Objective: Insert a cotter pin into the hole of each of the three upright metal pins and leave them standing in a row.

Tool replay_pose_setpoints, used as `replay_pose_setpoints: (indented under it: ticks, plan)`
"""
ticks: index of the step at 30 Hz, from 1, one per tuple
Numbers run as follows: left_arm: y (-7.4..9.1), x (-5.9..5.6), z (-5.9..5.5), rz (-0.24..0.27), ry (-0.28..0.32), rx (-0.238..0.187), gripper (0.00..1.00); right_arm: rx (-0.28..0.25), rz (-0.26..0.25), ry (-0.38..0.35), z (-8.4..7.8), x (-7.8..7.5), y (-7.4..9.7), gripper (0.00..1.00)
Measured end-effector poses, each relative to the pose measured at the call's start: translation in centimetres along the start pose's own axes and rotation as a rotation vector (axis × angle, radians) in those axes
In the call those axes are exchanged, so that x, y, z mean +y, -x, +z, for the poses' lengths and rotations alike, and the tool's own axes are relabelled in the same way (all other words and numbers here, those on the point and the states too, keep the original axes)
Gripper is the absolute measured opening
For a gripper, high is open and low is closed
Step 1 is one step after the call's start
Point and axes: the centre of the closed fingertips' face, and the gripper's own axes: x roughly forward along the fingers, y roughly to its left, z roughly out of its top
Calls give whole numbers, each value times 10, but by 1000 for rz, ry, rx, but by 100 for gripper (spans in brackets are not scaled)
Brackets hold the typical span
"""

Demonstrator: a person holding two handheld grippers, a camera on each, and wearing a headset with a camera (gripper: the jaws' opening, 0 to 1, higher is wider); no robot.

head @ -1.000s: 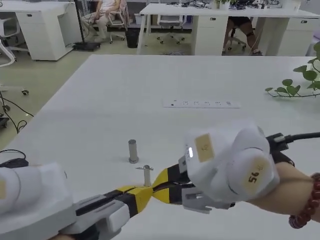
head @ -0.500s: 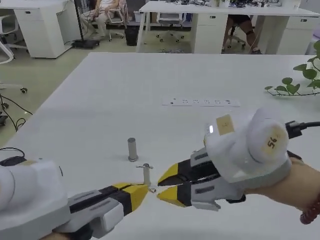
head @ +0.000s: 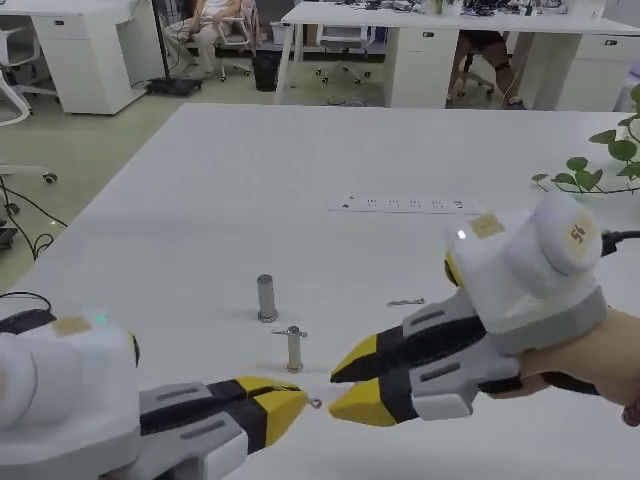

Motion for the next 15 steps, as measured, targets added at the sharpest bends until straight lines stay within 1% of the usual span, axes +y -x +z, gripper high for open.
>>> replay_pose_setpoints:
  ticks: [2, 3, 6, 8, 9, 12, 15]
  plan:
    - [-1, -5, -1, -26, -27, 12, 0, 0, 21, 1, -1, 3, -1, 19]
    - [-1, -7, -1, -33, -33, 13, 0, 2, 26, -1, -2, 4, -1, 19]
    - [-1, -15, 0, -73, -53, 14, 0, 10, 54, 6, -4, 8, -2, 19]
    - [-1, -17, 0, -84, -61, 15, 0, 16, 77, 12, -6, 11, -2, 19]
    - [-1, -20, -1, -105, -73, 20, 0, 16, 85, 13, -7, 13, -3, 19]
    - [-1, -24, -2, -128, -93, 27, 0, 15, 120, 14, -8, 18, -4, 18]
    - [-1, -27, -2, -148, -106, 32, 0, 23, 140, 16, -10, 21, -5, 17]
